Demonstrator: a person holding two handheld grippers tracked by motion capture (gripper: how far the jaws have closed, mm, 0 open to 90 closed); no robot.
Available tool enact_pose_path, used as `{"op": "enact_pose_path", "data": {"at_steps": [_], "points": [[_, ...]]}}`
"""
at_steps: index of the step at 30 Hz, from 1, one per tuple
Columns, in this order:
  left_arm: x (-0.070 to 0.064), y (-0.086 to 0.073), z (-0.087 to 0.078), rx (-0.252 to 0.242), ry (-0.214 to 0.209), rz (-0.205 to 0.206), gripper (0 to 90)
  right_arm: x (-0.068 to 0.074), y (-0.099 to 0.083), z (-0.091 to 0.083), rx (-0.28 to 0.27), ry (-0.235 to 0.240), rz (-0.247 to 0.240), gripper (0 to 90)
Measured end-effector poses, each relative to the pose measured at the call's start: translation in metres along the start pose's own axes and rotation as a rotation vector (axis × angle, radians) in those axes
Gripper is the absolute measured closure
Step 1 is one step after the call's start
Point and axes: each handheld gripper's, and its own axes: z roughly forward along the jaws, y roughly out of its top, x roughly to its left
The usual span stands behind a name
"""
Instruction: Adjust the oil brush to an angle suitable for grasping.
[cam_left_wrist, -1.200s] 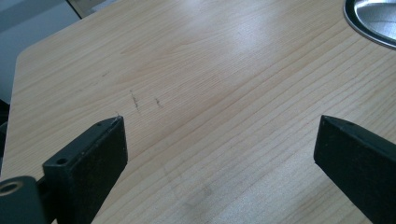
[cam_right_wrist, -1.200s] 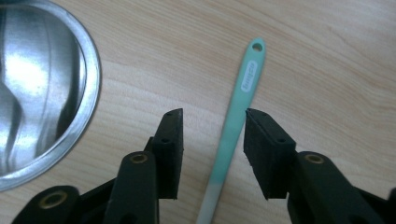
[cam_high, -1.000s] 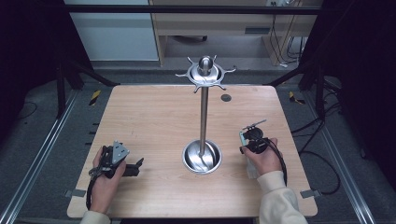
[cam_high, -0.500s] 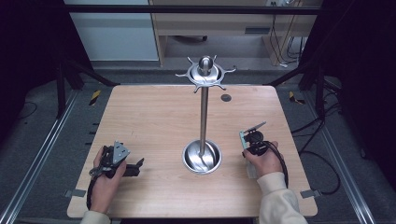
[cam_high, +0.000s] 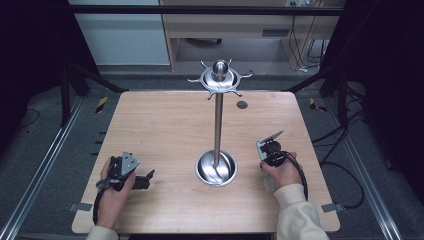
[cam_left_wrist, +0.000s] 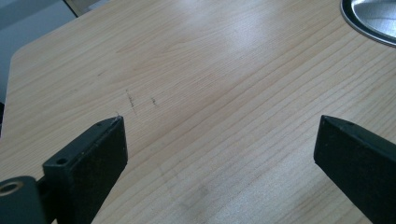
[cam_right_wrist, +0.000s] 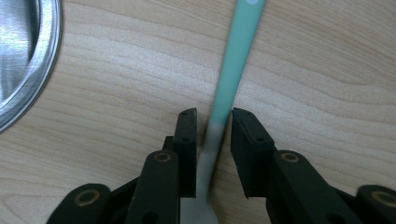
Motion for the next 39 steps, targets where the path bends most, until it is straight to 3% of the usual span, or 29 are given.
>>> {"op": "enact_pose_path", "data": {"at_steps": [4,17,23,34,39], "points": [[0.000,0.000,0.000,0.001,0.000,0.002,2.4,0.001,0.000,0.000,0.008,-0.010,-0.001,78.0],[-0.001,0.000,0.001,0.004,-0.003,0.008,2.4,0.000,0.001,-0.001,0.011,-0.002,0.031,81.1],[-0.001,0.000,0.001,0.004,-0.003,0.007,2.4,0.000,0.000,-0.002,0.012,0.015,0.019,82.8],[0.000,0.000,0.000,0.000,-0.002,0.002,2.4,-0.003,0.001,-0.012,-0.021,0.041,0.012,83.1],[0.001,0.000,0.000,-0.001,0.000,0.002,2.4,-0.007,0.002,-0.024,-0.081,0.055,0.013,83.0]]}}
